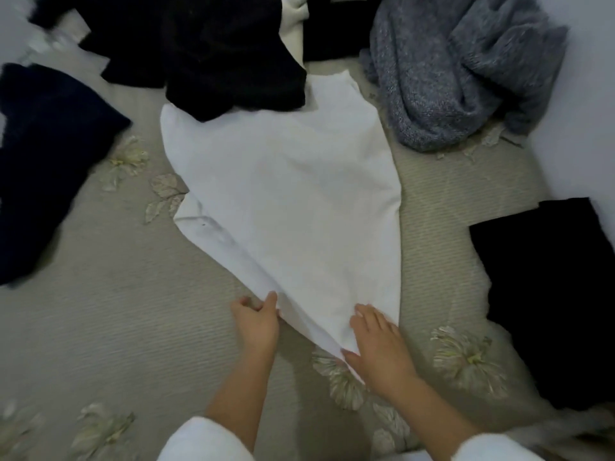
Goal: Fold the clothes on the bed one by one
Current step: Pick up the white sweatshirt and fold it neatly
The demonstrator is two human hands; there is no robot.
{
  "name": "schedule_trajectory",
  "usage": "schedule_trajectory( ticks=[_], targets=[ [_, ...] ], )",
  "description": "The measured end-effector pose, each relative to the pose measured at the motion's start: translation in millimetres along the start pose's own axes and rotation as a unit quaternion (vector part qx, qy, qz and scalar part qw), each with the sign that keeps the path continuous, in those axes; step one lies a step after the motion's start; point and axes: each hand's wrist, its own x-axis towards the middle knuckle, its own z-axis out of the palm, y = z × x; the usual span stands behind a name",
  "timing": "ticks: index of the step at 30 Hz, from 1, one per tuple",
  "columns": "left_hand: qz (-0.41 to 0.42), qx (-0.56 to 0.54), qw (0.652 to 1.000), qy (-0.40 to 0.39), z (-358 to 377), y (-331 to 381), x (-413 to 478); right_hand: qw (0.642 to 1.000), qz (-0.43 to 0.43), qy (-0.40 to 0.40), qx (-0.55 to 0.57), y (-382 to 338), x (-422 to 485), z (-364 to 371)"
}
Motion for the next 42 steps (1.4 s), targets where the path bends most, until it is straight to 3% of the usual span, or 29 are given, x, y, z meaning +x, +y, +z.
schedule_trajectory(
  ticks=[2, 3, 6, 9, 11, 14, 17, 19, 23, 28, 31, 33, 36, 39, 42],
  targets=[
    [-0.036, -0.074, 0.994, -0.076, -4, 11, 2, 0.983, 0.079, 0.067, 0.151, -15, 0, -12],
    [-0.048, -0.083, 0.989, -0.113, -10, 18, 2, 0.954, 0.131, 0.097, 0.250, -23, 0, -22],
    [-0.051, -0.069, 0.977, -0.193, -35, 37, 2, 0.826, 0.250, 0.179, 0.473, -41, -5, -60],
    [-0.094, -0.164, 0.954, -0.233, -80, 51, -1, 0.693, 0.281, 0.240, 0.619, -58, -16, -99],
    [-0.132, -0.282, 0.912, -0.267, -120, 59, -4, 0.616, 0.275, 0.293, 0.677, -72, -25, -122],
    [-0.142, -0.327, 0.891, -0.282, -179, 67, -11, 0.565, 0.265, 0.320, 0.713, -102, -45, -148],
    [-0.110, -0.313, 0.899, -0.286, -228, 73, -20, 0.559, 0.258, 0.301, 0.728, -139, -63, -163],
    [-0.072, -0.321, 0.893, -0.306, -260, 82, -26, 0.575, 0.240, 0.285, 0.729, -163, -74, -175],
    [0.056, -0.242, 0.886, -0.391, -319, 116, -46, 0.664, 0.168, 0.281, 0.672, -200, -89, -220],
    [0.185, -0.171, 0.814, -0.524, -386, 157, -83, 0.774, -0.009, 0.295, 0.561, -241, -115, -302],
    [0.263, -0.157, 0.772, -0.558, -416, 177, -105, 0.798, -0.117, 0.286, 0.517, -269, -134, -341],
    [0.301, -0.178, 0.791, -0.502, -428, 191, -114, 0.807, -0.167, 0.285, 0.490, -286, -142, -358],
    [0.301, -0.241, 0.855, -0.346, -436, 211, -116, 0.823, -0.219, 0.276, 0.444, -310, -147, -375],
    [0.325, -0.282, 0.864, -0.260, -440, 230, -124, 0.810, -0.266, 0.270, 0.447, -332, -156, -394],
    [0.398, -0.247, 0.862, -0.195, -439, 247, -144, 0.766, -0.343, 0.237, 0.490, -355, -173, -416]
  ],
)
